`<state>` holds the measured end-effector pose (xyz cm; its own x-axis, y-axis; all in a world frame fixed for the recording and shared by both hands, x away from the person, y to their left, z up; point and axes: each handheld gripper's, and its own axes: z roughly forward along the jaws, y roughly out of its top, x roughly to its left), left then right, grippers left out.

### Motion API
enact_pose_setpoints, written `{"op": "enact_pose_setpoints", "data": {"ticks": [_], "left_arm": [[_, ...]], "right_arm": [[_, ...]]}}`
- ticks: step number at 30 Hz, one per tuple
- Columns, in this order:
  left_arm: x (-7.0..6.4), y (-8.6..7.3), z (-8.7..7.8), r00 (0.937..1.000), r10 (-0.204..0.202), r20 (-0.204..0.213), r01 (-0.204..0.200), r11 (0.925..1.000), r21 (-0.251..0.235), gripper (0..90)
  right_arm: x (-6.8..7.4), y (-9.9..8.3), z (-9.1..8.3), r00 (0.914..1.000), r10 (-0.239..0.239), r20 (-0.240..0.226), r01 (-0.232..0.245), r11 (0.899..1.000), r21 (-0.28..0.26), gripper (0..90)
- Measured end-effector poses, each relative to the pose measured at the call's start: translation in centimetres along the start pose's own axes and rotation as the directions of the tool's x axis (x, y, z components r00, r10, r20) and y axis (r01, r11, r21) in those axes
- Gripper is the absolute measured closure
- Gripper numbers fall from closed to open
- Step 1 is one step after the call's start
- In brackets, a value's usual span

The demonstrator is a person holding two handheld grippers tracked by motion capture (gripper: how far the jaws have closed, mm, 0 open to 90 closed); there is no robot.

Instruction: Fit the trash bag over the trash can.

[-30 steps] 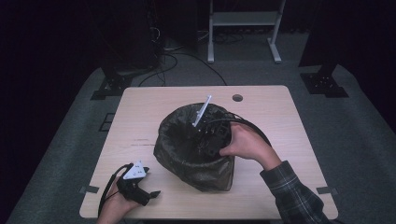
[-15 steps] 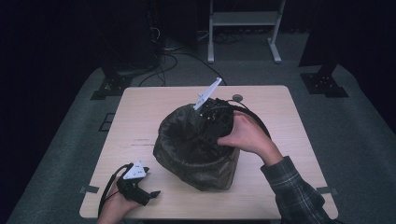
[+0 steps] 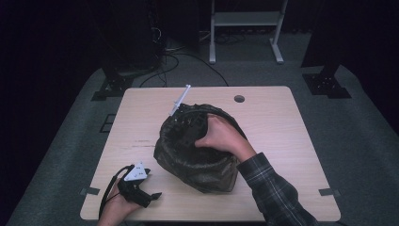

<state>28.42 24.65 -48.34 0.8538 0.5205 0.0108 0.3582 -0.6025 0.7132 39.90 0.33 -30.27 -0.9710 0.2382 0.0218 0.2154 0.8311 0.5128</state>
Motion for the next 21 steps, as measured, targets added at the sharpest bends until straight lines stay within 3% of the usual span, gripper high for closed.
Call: {"op": "enact_pose_setpoints", "data": {"ticks": [8,13,16,21], "left_arm": [[0.0,0.0,0.0,1.0000,0.000,0.001,0.000,1.0000,0.000,0.0],[0.0,0.0,0.0,1.0000,0.003,0.001,-0.003,1.0000,0.000,0.0],[0.0,0.0,0.0,1.0000,0.002,0.002,-0.002,1.0000,0.000,0.0],[0.0,0.0,0.0,1.0000,0.002,0.002,-0.002,1.0000,0.000,0.0]], "right_arm": [[0.0,0.2,2.7,0.9993,0.008,-0.037,-0.006,0.998,0.067,0.3],[0.1,0.1,4.3,0.9994,0.013,-0.033,-0.008,0.987,0.163,0.3],[0.2,0.1,4.0,0.9993,0.009,-0.036,-0.004,0.990,0.142,0.3],[0.4,0.1,2.0,0.9997,0.000,-0.023,0.001,0.999,0.046,0.3]]}}
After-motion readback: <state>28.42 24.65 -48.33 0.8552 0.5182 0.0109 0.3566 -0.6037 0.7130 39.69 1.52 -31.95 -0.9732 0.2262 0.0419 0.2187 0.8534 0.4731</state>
